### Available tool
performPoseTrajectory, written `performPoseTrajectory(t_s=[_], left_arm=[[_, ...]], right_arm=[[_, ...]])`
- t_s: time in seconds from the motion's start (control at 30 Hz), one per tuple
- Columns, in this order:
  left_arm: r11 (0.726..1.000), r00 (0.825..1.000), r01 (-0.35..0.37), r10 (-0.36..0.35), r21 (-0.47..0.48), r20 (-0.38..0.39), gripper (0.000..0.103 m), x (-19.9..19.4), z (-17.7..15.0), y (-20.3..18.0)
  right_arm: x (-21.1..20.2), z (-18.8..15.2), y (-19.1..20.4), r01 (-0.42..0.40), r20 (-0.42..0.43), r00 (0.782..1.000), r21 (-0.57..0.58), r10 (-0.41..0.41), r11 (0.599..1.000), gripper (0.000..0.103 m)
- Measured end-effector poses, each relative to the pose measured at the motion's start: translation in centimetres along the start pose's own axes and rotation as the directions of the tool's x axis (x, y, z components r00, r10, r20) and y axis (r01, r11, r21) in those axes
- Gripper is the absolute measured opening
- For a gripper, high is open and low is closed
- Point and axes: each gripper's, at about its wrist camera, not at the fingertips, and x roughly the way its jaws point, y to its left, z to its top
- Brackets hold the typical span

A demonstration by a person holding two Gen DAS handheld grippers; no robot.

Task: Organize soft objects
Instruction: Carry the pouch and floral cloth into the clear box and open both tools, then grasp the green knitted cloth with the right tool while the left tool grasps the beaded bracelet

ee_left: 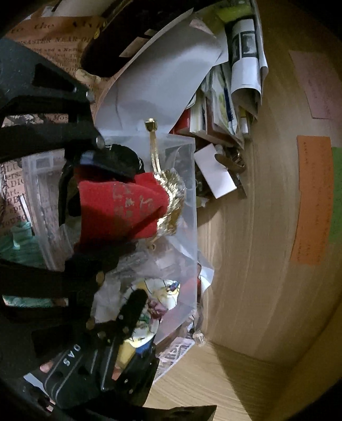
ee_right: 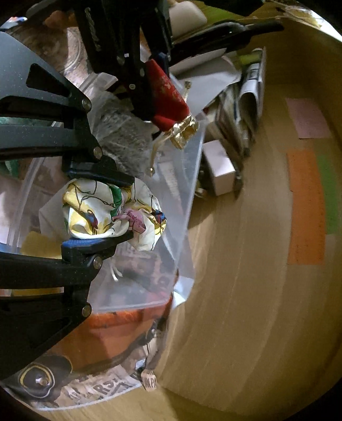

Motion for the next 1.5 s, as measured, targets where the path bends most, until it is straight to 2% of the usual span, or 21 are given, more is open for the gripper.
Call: performPoseTrajectory(t_s=[0.07, 0.2, 0.3, 0.5, 0.6, 0.7, 0.77, 0.87, 1.03, 1.3, 1.43, 1.5], left_arm=[[1.0, 1.0, -0.007, 0.007, 0.006, 0.006, 0.062, 0.0, 0.0, -0.1], [1.0, 1.0, -0.009, 0.009, 0.008, 0.017, 0.068, -0.4, -0.1, -0.2], [1.0, 1.0, 0.001, -0.001, -0.004, 0.03, 0.071, -1.1, -0.1, 0.0], [1.0, 0.996, 0.007, -0.007, -0.001, 0.085, 0.078, -3.9, -0.4, 0.2], [1.0, 0.993, 0.009, -0.009, 0.003, 0.119, 0.085, -5.8, -0.8, 0.4], [1.0, 0.989, 0.005, -0.005, 0.007, 0.15, 0.092, -7.7, -1.5, 0.7], [1.0, 0.987, 0.001, -0.004, 0.017, 0.162, 0.097, -8.8, -2.3, 0.9], [1.0, 0.986, -0.01, 0.007, 0.02, 0.165, 0.099, -9.7, -3.6, 1.3], [1.0, 0.994, 0.0, -0.001, 0.007, 0.11, 0.099, -9.6, -5.9, 2.0], [1.0, 1.0, -0.021, 0.021, 0.014, 0.013, 0.099, -7.6, -9.3, 2.2], [1.0, 0.999, -0.019, 0.02, 0.016, -0.025, 0.099, -6.9, -10.7, 2.2], [1.0, 0.999, -0.015, 0.016, 0.016, -0.032, 0.099, -6.8, -11.0, 2.2]], right_arm=[[0.1, -0.2, 0.2, 0.007, -0.009, 1.0, -0.004, -0.007, 1.0, 0.043], [-0.3, -0.2, 0.0, 0.009, 0.005, 1.0, 0.003, -0.009, 1.0, 0.064], [-1.2, 0.1, 0.1, 0.02, 0.032, 0.999, 0.008, -0.02, 1.0, 0.071], [-3.2, 0.6, 0.5, 0.015, 0.084, 0.996, 0.008, -0.015, 1.0, 0.073], [-5.0, 0.5, 0.9, 0.012, 0.121, 0.993, 0.0, -0.011, 1.0, 0.075], [-6.8, 0.1, 1.3, 0.008, 0.155, 0.988, -0.011, -0.006, 1.0, 0.081], [-7.8, -0.4, 1.7, 0.001, 0.174, 0.985, -0.016, 0.002, 1.0, 0.081], [-8.8, -1.3, 2.0, -0.03, 0.179, 0.983, -0.006, 0.031, 1.0, 0.081], [-8.6, -3.2, 3.0, -0.08, 0.136, 0.988, -0.003, 0.079, 0.997, 0.081], [-5.0, -5.6, 5.3, -0.128, -0.015, 0.992, -0.035, 0.127, 0.991, 0.081], [-2.5, -6.4, 6.0, -0.149, -0.116, 0.983, -0.041, 0.143, 0.988, 0.081], [-2.0, -6.5, 5.9, -0.154, -0.133, 0.98, -0.033, 0.148, 0.987, 0.081]])
